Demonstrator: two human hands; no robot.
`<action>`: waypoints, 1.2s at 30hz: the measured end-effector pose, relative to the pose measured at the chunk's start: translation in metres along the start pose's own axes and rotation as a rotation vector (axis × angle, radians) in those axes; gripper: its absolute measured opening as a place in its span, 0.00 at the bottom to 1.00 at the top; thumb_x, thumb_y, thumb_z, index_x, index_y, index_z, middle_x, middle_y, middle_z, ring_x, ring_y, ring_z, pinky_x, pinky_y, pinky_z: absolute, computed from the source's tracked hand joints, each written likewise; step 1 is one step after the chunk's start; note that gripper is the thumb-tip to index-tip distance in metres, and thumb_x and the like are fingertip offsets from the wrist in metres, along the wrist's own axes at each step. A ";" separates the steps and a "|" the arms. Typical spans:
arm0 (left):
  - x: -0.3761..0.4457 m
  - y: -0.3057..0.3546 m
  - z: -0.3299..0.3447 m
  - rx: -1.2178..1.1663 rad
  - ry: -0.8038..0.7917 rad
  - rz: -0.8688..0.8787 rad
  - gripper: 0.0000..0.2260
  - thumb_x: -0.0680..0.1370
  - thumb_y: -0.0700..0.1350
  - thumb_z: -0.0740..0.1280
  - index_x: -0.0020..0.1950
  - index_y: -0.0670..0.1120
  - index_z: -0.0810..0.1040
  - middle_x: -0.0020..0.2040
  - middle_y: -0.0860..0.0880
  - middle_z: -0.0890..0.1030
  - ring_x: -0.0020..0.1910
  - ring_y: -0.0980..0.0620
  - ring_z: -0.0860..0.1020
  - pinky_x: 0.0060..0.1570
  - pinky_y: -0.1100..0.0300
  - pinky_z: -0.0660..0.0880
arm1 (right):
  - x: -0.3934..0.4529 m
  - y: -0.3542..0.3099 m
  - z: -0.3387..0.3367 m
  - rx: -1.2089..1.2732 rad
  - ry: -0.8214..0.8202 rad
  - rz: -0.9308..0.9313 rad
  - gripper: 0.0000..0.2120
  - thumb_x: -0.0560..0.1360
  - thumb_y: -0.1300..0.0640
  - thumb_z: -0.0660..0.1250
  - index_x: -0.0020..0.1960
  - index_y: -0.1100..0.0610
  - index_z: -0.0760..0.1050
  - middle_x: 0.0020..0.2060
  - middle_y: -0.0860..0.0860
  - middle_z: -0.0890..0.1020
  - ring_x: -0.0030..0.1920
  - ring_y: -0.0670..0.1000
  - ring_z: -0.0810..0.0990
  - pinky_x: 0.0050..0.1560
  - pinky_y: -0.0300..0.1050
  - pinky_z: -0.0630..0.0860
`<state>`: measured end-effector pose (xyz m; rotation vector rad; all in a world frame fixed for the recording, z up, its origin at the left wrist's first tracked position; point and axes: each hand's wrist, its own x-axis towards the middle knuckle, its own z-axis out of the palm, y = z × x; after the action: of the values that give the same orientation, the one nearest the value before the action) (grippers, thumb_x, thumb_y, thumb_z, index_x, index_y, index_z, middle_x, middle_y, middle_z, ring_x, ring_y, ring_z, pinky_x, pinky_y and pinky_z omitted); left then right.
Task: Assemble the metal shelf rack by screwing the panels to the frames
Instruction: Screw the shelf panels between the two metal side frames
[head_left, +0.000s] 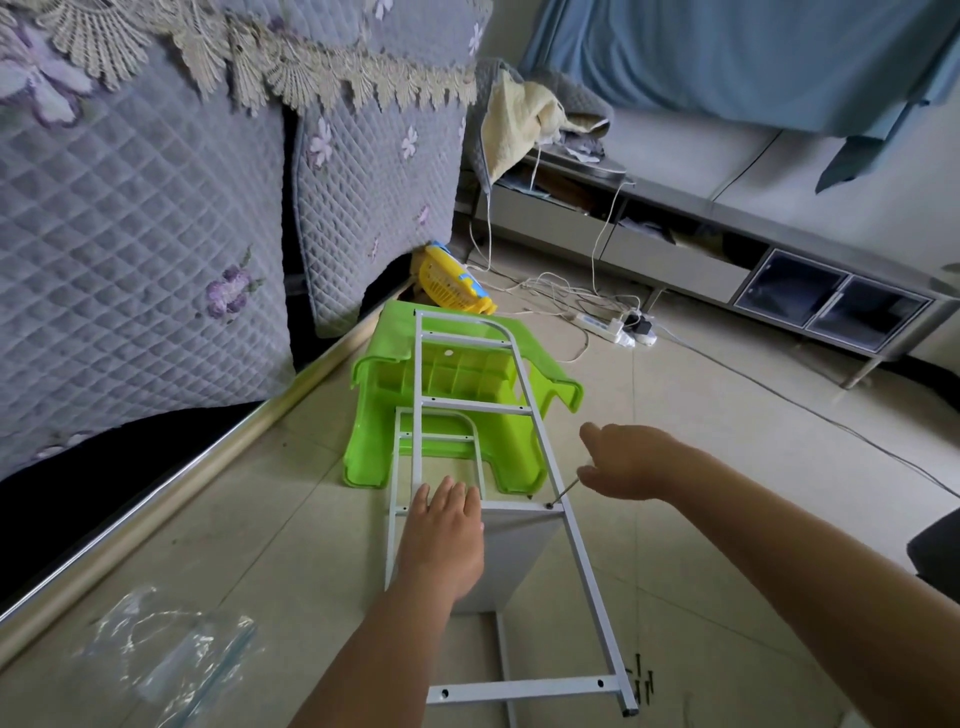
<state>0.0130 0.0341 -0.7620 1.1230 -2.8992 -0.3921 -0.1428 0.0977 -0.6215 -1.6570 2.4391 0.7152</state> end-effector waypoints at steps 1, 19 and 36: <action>0.000 0.000 0.000 -0.003 0.000 0.001 0.22 0.83 0.45 0.47 0.76 0.42 0.50 0.77 0.46 0.52 0.76 0.48 0.47 0.73 0.50 0.41 | -0.002 0.002 0.000 0.002 0.007 -0.031 0.16 0.79 0.56 0.54 0.64 0.62 0.62 0.60 0.59 0.71 0.60 0.59 0.73 0.50 0.47 0.67; -0.002 -0.001 -0.006 -0.046 0.024 0.019 0.21 0.80 0.44 0.52 0.73 0.43 0.57 0.74 0.46 0.59 0.75 0.48 0.53 0.74 0.50 0.44 | -0.008 -0.013 -0.006 0.042 -0.061 0.036 0.11 0.79 0.59 0.53 0.57 0.62 0.70 0.59 0.60 0.72 0.59 0.59 0.73 0.54 0.47 0.69; -0.013 0.004 -0.002 0.047 0.030 0.017 0.23 0.79 0.43 0.53 0.74 0.43 0.54 0.74 0.46 0.57 0.75 0.48 0.51 0.73 0.50 0.44 | 0.001 -0.030 -0.017 0.298 -0.122 0.270 0.15 0.75 0.64 0.54 0.29 0.62 0.65 0.19 0.54 0.70 0.25 0.50 0.66 0.25 0.38 0.64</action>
<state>0.0202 0.0453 -0.7578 1.0988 -2.9045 -0.3057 -0.1137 0.0803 -0.6162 -1.1591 2.5560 0.4364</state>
